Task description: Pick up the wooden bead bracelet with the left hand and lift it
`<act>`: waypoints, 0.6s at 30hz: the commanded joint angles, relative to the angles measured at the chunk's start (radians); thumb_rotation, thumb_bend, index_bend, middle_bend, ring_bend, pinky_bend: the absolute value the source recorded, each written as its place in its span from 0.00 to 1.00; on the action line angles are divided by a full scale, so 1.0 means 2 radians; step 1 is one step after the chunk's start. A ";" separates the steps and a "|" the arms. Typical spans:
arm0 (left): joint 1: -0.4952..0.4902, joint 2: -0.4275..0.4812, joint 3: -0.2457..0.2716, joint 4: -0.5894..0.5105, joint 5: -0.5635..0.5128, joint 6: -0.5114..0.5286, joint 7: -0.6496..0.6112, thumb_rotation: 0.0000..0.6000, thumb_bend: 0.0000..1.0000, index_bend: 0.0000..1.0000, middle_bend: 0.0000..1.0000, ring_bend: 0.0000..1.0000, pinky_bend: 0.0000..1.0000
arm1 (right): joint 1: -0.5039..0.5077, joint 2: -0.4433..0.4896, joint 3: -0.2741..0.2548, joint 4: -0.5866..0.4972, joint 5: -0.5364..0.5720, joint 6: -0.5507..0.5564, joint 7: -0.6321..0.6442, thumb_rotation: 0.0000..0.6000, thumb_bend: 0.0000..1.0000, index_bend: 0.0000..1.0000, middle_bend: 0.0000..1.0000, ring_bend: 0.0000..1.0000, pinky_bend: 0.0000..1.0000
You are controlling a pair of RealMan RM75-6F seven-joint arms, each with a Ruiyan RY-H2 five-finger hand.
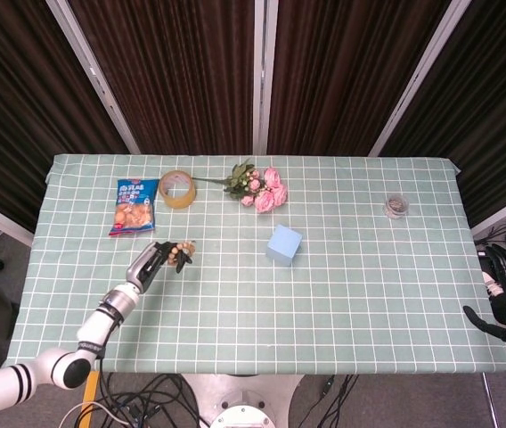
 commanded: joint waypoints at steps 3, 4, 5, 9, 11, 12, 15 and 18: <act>0.000 -0.003 0.000 0.006 0.009 -0.003 -0.005 0.13 0.66 0.62 0.68 0.40 0.02 | 0.000 0.001 0.001 -0.002 0.001 -0.001 -0.001 1.00 0.10 0.00 0.08 0.00 0.00; 0.000 -0.003 0.000 0.007 0.010 -0.004 -0.007 0.13 0.67 0.61 0.67 0.40 0.02 | 0.001 0.001 0.001 -0.002 0.001 -0.001 -0.002 1.00 0.10 0.00 0.08 0.00 0.00; 0.000 -0.004 -0.001 0.008 0.011 -0.005 -0.009 0.13 0.67 0.61 0.67 0.40 0.02 | 0.001 0.001 0.000 -0.003 0.001 -0.002 -0.002 1.00 0.10 0.00 0.08 0.00 0.00; 0.001 -0.003 -0.004 0.011 0.016 -0.007 -0.025 0.07 0.63 0.61 0.67 0.40 0.02 | 0.002 0.001 0.001 -0.005 0.001 -0.003 -0.005 1.00 0.10 0.00 0.08 0.00 0.00; 0.001 -0.002 -0.004 0.012 0.020 -0.007 -0.029 0.02 0.58 0.61 0.68 0.40 0.02 | 0.002 0.001 0.001 -0.005 0.001 -0.004 -0.006 1.00 0.10 0.00 0.08 0.00 0.00; 0.001 -0.002 -0.004 0.013 0.021 -0.008 -0.030 0.00 0.56 0.61 0.69 0.40 0.02 | 0.002 0.001 0.001 -0.006 0.001 -0.004 -0.007 1.00 0.10 0.00 0.08 0.00 0.00; 0.001 -0.001 -0.004 0.013 0.021 -0.010 -0.032 0.00 0.55 0.62 0.70 0.40 0.02 | 0.002 0.001 0.001 -0.006 0.001 -0.005 -0.007 1.00 0.10 0.00 0.08 0.00 0.00; 0.001 -0.001 -0.003 0.014 0.021 -0.012 -0.032 0.01 0.55 0.62 0.71 0.40 0.02 | 0.002 0.001 0.001 -0.006 0.002 -0.004 -0.007 1.00 0.10 0.00 0.08 0.00 0.00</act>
